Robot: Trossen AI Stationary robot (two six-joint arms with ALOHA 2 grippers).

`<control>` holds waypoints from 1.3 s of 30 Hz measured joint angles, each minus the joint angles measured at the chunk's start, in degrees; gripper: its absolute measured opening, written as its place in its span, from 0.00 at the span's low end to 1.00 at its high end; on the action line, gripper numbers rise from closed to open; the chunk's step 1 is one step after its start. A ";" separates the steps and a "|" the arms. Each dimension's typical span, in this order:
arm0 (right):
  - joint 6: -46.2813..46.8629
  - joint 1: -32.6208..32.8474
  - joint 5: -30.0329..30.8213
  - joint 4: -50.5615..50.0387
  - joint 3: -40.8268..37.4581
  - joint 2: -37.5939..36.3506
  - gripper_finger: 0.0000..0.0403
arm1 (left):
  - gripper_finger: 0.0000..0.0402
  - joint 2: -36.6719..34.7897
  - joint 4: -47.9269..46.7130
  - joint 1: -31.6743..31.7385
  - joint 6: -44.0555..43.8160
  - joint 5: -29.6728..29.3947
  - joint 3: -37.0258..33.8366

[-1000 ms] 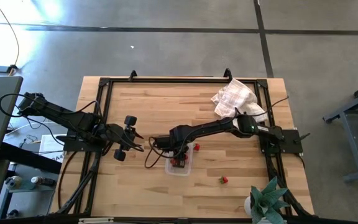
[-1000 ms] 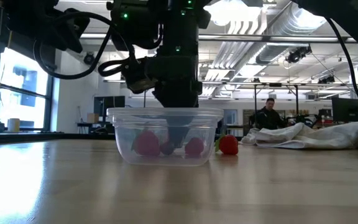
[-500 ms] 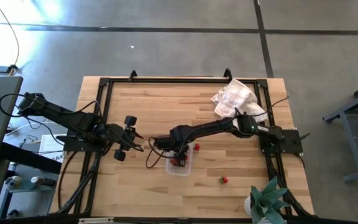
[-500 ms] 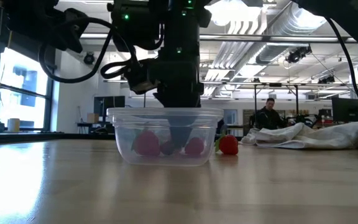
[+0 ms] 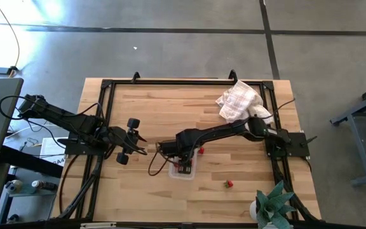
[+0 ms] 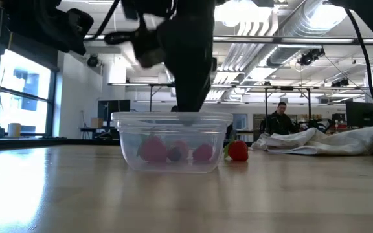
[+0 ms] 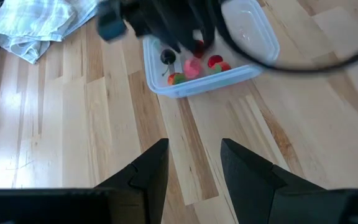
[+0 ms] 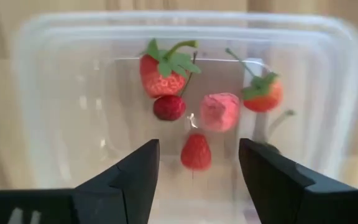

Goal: Pick and placing Produce into tupperware
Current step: Put the red strawberry into the transparent container

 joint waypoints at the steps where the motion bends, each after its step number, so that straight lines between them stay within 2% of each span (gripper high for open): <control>1: 0.14 0.00 0.23 -0.28 0.00 -1.01 0.52 | 0.34 0.00 0.00 0.00 0.00 0.00 -0.02; 10: 1.37 0.57 4.57 -8.96 0.02 -11.58 0.52 | 0.34 0.02 -0.02 0.00 0.00 0.00 -0.02; 14: 3.46 1.98 8.32 -14.56 0.04 -14.90 0.52 | 0.34 0.00 -0.02 0.00 0.02 0.00 -0.02; 20: 7.72 5.96 14.57 -23.17 -0.02 -16.30 0.52 | 0.34 0.01 -0.02 0.00 0.00 0.00 -0.02; 25: 10.42 10.55 14.11 -22.01 -2.26 -16.18 0.52 | 0.34 0.01 -0.02 0.00 0.00 0.02 -0.02; 32: 16.66 15.58 13.60 -21.65 -10.94 -17.97 0.52 | 0.34 0.00 -0.01 0.00 0.00 0.01 -0.02; 39: 24.42 17.95 10.29 -9.10 -26.97 -27.28 0.52 | 0.34 0.00 0.02 0.00 0.01 0.00 -0.02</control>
